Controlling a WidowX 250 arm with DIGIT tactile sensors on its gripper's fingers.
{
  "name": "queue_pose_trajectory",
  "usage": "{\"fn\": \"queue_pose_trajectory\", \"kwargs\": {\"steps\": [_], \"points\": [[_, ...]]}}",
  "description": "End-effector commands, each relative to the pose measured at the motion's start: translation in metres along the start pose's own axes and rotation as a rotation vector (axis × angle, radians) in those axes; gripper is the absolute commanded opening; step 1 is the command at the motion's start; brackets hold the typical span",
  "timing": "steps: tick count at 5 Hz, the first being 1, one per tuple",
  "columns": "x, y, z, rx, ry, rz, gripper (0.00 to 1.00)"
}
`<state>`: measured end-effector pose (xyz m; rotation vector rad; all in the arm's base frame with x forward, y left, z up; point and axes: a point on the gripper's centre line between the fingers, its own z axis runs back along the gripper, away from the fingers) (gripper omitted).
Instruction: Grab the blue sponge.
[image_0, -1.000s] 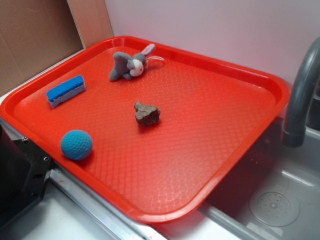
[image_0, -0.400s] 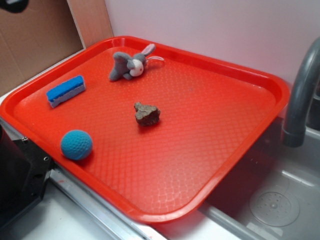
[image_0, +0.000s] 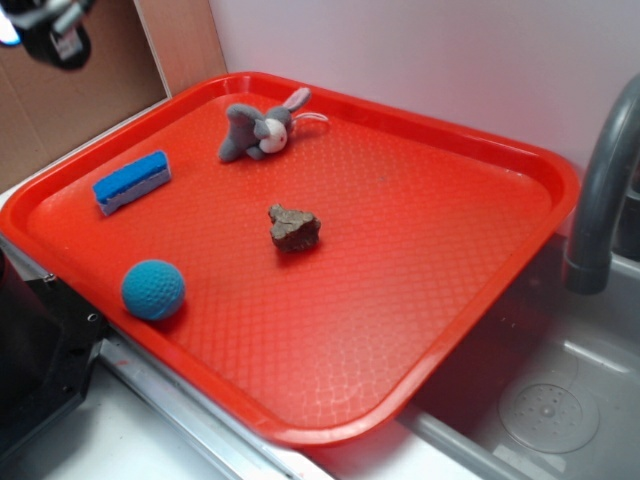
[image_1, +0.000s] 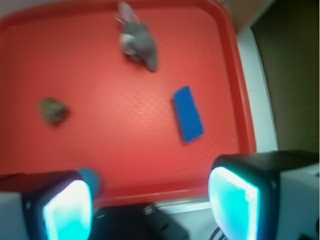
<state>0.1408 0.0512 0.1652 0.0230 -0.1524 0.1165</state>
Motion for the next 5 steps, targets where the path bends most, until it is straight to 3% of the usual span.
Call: {"fn": "queue_pose_trajectory", "kwargs": {"steps": [1,2,5], "points": [[0.029,0.033,-0.058,-0.033,-0.068,-0.095,1.00],[0.033,0.041,-0.082,0.002,-0.045,-0.095,1.00],[0.039,0.041,-0.141,0.037,0.028,-0.180,1.00]]}}
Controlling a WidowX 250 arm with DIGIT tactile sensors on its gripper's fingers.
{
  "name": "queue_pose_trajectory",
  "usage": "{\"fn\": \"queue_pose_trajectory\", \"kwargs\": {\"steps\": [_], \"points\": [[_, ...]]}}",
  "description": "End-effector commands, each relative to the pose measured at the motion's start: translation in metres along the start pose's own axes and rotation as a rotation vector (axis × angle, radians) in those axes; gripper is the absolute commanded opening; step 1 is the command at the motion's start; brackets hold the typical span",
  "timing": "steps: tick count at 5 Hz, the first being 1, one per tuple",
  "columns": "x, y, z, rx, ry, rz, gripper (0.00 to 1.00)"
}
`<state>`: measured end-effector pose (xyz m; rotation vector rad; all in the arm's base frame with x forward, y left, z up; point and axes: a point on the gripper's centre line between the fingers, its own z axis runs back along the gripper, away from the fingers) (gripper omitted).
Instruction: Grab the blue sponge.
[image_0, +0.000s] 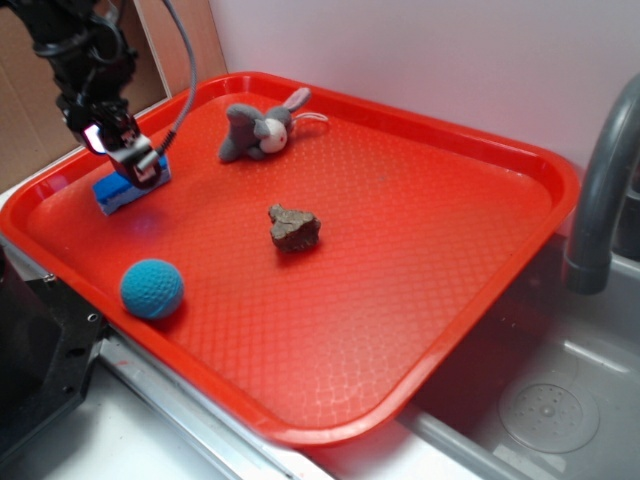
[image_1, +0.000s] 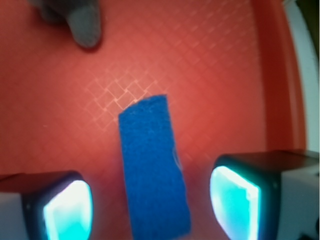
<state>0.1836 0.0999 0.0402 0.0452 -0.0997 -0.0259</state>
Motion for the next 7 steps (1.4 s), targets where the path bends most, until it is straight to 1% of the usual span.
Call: {"fn": "queue_pose_trajectory", "kwargs": {"steps": [1,2,3,4,5,6,7], "points": [[0.014,0.002,-0.018,0.036,-0.004,-0.030,1.00],[0.014,0.001,-0.025,0.043,0.008,-0.037,0.98],[0.014,-0.001,-0.027,0.047,0.025,-0.033,0.00],[0.012,-0.001,-0.019,0.031,0.043,-0.028,0.00],[0.011,-0.009,0.008,0.077,0.098,0.054,0.00],[0.015,-0.021,0.050,0.020,0.136,0.103,0.00],[0.022,-0.044,0.079,0.043,0.162,0.157,0.00]]}}
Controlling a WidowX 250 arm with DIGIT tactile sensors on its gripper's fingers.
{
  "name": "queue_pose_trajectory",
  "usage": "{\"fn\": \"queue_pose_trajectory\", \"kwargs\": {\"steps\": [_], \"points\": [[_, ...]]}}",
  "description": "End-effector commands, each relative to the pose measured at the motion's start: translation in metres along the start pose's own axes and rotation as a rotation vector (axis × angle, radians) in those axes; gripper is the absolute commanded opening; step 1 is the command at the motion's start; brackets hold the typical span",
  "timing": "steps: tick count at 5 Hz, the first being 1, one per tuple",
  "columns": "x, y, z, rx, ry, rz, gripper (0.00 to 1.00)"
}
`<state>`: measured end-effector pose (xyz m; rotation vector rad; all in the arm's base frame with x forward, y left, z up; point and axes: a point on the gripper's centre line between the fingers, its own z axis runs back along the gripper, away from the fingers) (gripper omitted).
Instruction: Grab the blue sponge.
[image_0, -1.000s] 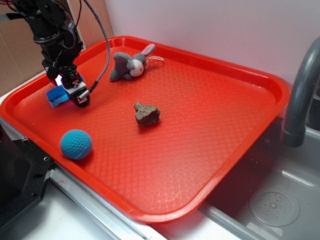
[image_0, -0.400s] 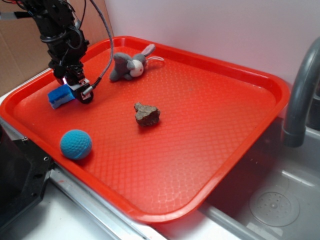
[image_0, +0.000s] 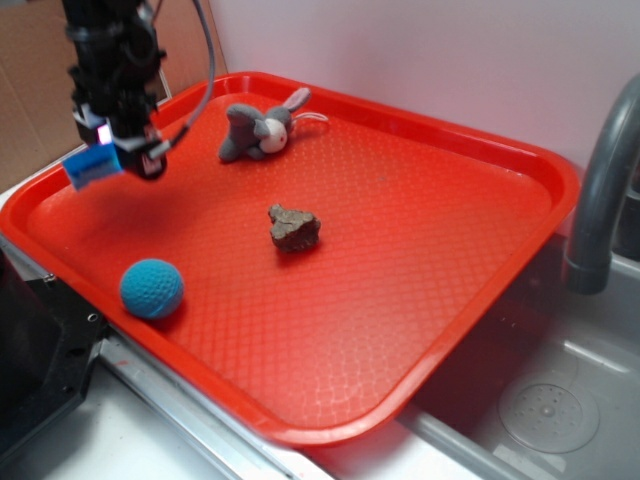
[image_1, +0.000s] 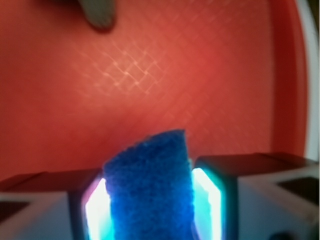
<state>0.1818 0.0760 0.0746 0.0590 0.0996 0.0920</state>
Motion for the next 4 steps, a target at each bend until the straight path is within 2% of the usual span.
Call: {"fn": "queue_pose_trajectory", "kwargs": {"steps": [1,2,3,4], "points": [[0.000,-0.061,0.092,-0.063,-0.054,0.061,0.00],[-0.009,-0.079,0.122,-0.112,-0.097,0.022,0.00],[-0.018,-0.088,0.138,-0.101,-0.145,0.025,0.00],[-0.027,-0.085,0.142,-0.117,-0.193,0.063,0.00]]}}
